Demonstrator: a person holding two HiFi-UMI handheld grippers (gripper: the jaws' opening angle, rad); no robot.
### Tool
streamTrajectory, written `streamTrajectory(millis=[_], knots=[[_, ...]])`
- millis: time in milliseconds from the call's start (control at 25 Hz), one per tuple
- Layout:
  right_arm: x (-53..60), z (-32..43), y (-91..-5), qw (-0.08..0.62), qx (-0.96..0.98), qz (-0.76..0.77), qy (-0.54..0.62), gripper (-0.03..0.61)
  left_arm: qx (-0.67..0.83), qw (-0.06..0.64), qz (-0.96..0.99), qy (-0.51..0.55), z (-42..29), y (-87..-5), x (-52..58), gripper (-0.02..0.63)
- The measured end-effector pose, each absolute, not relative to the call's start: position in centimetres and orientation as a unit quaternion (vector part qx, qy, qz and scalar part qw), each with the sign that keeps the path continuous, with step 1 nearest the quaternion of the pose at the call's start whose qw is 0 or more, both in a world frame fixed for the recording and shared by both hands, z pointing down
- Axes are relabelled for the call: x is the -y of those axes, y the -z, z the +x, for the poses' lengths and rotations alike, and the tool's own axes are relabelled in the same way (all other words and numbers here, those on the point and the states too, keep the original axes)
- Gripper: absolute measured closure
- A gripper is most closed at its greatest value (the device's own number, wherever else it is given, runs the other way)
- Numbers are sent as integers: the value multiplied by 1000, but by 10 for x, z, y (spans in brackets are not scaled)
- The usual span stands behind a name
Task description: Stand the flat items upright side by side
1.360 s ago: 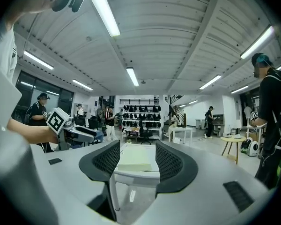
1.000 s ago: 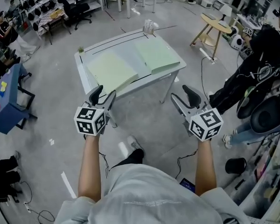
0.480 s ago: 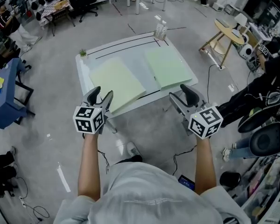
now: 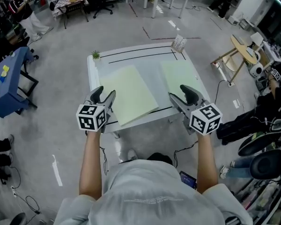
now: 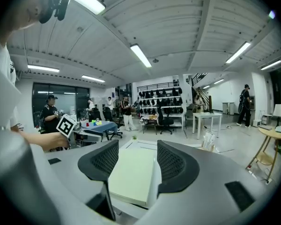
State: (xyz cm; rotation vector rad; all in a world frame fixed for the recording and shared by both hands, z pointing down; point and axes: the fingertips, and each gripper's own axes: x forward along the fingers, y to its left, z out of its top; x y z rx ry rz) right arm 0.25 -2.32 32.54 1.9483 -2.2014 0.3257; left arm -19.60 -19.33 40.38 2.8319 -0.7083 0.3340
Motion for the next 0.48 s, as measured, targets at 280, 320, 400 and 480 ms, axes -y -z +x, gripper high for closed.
streamTrajectory(millis=[280, 320, 400, 480], knots=[[80, -8, -353, 97, 765, 622, -137, 295, 267, 130, 947, -126, -218, -430, 210, 362], [88, -7, -357, 99, 768, 616, -142, 295, 270, 135, 944, -130, -218, -434, 213, 362], [103, -7, -366, 102, 777, 602, -153, 293, 280, 147, 939, -136, -220, -444, 219, 362], [121, -8, -380, 106, 789, 581, -169, 293, 296, 159, 930, -147, -226, -456, 224, 362]])
